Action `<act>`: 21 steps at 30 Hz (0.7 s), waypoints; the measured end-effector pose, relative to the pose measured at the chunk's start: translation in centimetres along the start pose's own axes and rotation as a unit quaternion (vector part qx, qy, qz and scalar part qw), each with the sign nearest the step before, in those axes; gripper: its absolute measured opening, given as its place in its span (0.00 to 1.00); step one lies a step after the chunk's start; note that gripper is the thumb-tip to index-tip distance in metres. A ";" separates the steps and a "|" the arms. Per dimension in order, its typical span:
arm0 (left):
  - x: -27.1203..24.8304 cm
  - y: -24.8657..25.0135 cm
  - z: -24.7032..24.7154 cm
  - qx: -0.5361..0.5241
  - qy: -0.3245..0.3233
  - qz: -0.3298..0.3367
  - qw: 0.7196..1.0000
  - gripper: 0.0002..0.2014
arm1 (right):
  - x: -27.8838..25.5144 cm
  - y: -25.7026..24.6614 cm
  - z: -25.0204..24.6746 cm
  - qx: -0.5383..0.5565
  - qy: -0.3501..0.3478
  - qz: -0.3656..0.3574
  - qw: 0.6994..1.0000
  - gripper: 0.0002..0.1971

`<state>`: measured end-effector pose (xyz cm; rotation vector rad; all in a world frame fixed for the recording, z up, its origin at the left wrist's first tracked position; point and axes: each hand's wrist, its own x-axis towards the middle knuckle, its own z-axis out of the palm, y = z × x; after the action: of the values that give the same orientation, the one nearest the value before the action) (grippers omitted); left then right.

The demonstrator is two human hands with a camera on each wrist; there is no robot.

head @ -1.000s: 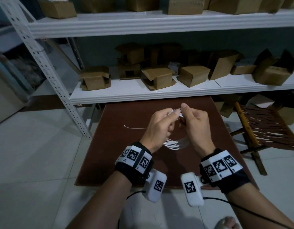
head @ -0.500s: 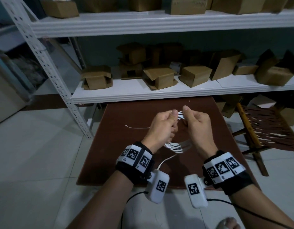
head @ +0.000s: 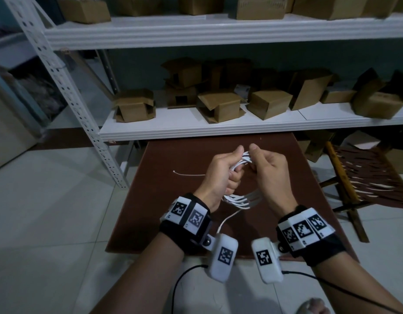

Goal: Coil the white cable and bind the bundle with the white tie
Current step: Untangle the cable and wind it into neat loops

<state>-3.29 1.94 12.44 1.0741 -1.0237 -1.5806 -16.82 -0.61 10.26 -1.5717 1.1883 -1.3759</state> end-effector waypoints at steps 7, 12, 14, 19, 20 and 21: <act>0.1 -0.2 -0.1 -0.074 0.002 -0.018 0.997 0.32 | 0.3 -0.5 0.0 -0.008 0.005 -0.010 1.000 0.29; 0.1 -0.1 -0.1 -0.038 0.026 0.028 0.999 0.25 | -0.1 -0.9 0.1 -0.005 0.000 -0.003 1.000 0.31; 0.0 0.0 0.0 -0.026 0.032 0.043 0.998 0.24 | 0.0 -0.7 0.0 -0.001 0.007 -0.005 1.000 0.30; 0.0 0.4 -0.1 -0.057 0.091 0.078 0.991 0.25 | 0.9 0.0 0.0 0.006 -0.001 0.060 0.998 0.35; 0.1 0.5 -0.5 -0.081 0.111 0.084 0.987 0.25 | 0.9 0.0 -0.1 -0.002 -0.001 0.074 0.997 0.33; 0.3 0.7 -0.9 -0.111 0.132 0.087 0.981 0.25 | 0.9 0.1 -0.1 -0.009 -0.006 0.079 0.997 0.32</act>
<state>-2.30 1.43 12.78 0.9813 -0.7231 -1.3332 -16.90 -1.44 10.49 -1.4627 1.2927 -1.2538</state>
